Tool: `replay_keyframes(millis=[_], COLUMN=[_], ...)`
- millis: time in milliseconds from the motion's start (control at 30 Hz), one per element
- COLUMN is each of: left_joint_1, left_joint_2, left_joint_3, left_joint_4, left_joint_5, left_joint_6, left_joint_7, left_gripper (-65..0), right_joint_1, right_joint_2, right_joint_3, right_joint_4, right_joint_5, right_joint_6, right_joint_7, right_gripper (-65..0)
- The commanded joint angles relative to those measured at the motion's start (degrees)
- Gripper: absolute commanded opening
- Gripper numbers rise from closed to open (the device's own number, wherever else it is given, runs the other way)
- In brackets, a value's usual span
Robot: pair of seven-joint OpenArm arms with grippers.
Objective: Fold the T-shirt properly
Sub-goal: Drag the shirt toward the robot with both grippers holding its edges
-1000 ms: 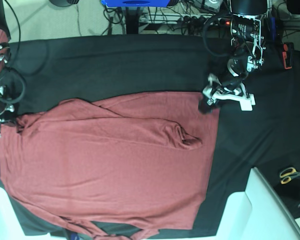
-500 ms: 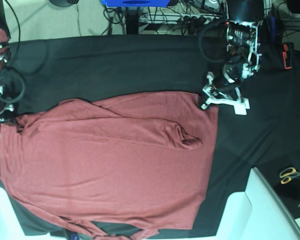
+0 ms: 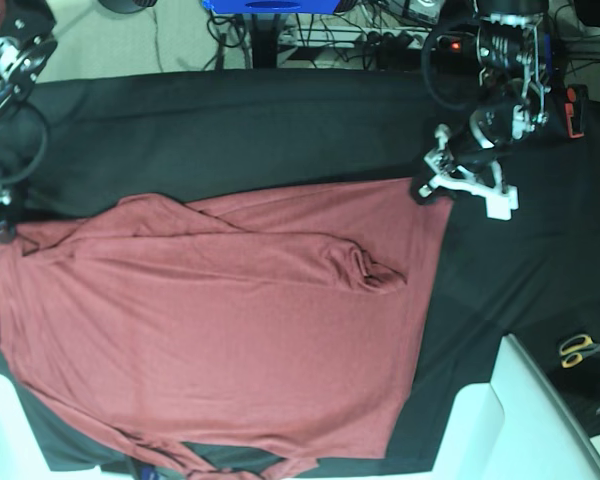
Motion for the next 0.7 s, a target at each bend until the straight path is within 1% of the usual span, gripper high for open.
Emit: replay_keyframes(millis=[0, 133, 300, 400, 467, 567, 667], left_joint_1=[0.0, 0.2, 1.4, 2.6, 4.2, 5.7, 7.6], left_joint_2=[-0.9, -1.9, -2.0, -2.7, -2.7, -2.7, -2.7], left_joint_3=[-1.1, -3.7, -7.2, -7.4, -7.4, -7.6, -7.7], left_joint_4=[1.8, 2.9, 3.0, 3.2, 3.4, 4.8, 6.6], left_joint_5=[-0.8, -0.8, -0.8, -0.8, -0.8, -0.8, -0.8], left_joint_6=[-0.6, -0.6, -0.6, -0.6, -0.6, -0.6, -0.6], left_joint_7=[-0.1, 4.2, 5.8, 5.9, 5.9, 5.7, 5.7], left_gripper=[-65.0, -65.0, -65.0, -65.0, -65.0, -65.0, -65.0], right_joint_1=[0.7, -0.4, -1.8, -3.2, -4.7, -6.7, -8.2], right_joint_2=[1.2, 0.9, 0.9, 1.0, 0.9, -0.4, -1.1], right_joint_3=[0.2, 0.2, 0.2, 0.2, 0.3, 0.3, 4.0], right_joint_4=[2.0, 4.5, 7.1, 8.3, 9.7, 11.5, 12.5], right_joint_5=[1.0, 1.0, 1.0, 1.1, 1.1, 1.1, 1.1], right_joint_6=[0.6, 0.6, 0.2, -2.5, -2.9, -3.0, -3.0], right_joint_7=[0.4, -0.3, -1.2, -3.1, -3.2, -3.2, -4.3], right_gripper=[-64.4, -64.4, -64.4, -64.4, -64.4, -64.4, -64.4])
